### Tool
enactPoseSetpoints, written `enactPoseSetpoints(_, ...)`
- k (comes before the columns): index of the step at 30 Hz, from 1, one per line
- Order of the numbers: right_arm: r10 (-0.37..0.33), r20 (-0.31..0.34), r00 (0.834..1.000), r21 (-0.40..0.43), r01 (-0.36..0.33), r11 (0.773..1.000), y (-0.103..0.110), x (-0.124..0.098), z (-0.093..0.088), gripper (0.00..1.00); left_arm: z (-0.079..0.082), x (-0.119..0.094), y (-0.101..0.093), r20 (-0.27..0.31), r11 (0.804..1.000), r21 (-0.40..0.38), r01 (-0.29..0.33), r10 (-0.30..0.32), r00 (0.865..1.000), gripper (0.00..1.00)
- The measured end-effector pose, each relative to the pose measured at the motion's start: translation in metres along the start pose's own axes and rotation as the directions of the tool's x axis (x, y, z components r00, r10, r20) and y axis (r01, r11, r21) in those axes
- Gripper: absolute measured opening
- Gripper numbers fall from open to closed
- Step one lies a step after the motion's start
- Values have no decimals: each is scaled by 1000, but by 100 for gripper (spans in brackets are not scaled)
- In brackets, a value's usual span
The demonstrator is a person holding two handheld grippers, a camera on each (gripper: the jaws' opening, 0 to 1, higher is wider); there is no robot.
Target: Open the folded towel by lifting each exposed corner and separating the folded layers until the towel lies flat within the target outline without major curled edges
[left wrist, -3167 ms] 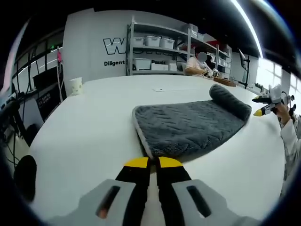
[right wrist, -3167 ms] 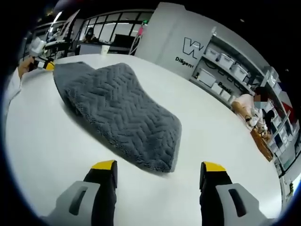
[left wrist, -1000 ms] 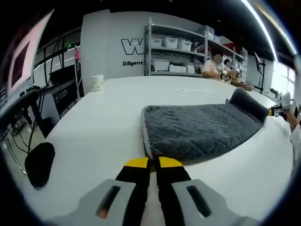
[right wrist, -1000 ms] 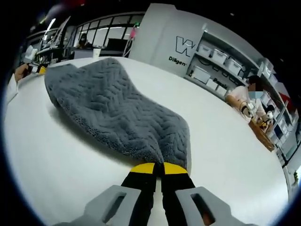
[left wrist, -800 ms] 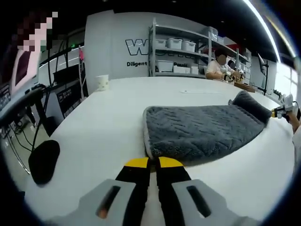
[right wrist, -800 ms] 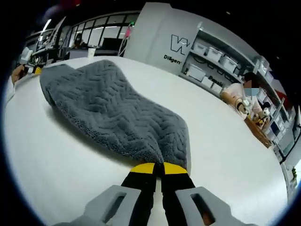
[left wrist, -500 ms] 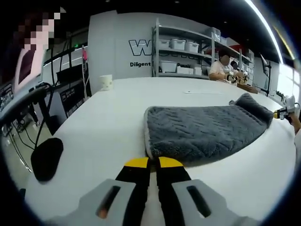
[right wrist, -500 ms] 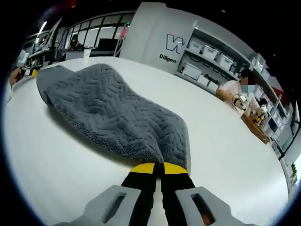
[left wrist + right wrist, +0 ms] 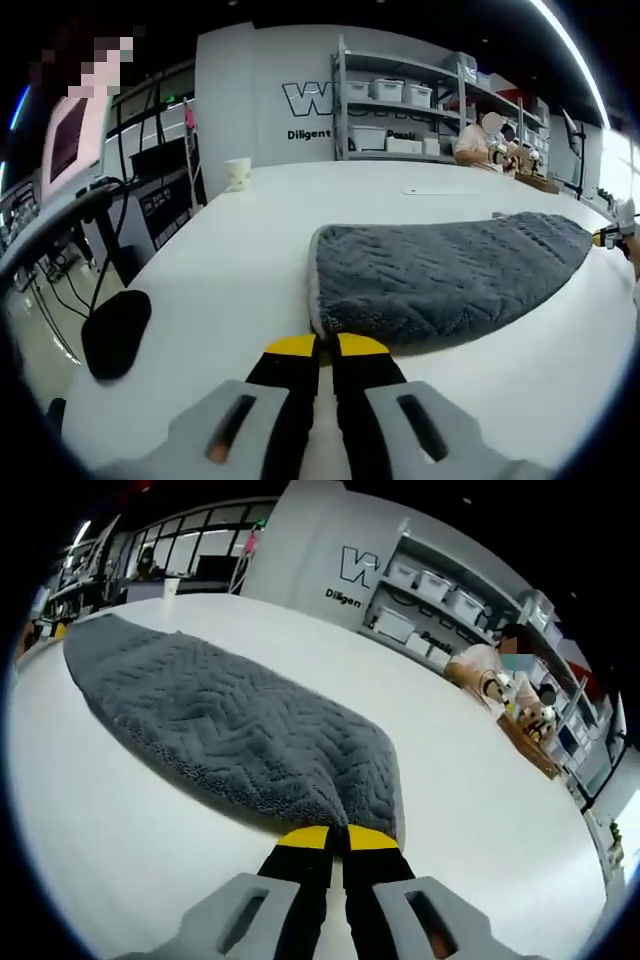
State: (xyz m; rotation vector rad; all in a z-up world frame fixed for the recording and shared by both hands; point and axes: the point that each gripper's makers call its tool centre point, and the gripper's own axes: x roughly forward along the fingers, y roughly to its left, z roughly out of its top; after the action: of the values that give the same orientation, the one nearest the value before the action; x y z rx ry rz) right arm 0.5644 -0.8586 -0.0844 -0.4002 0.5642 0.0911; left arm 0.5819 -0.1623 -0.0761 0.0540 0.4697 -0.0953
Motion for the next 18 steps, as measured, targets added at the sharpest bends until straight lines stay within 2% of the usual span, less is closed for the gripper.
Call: enactPoseSetpoints(18, 0, 1, 1000, 19, 0, 1000, -1, -4, -2, 0, -2, -5, 3, -11, 1000, -2, -15, 15, 1000, 3)
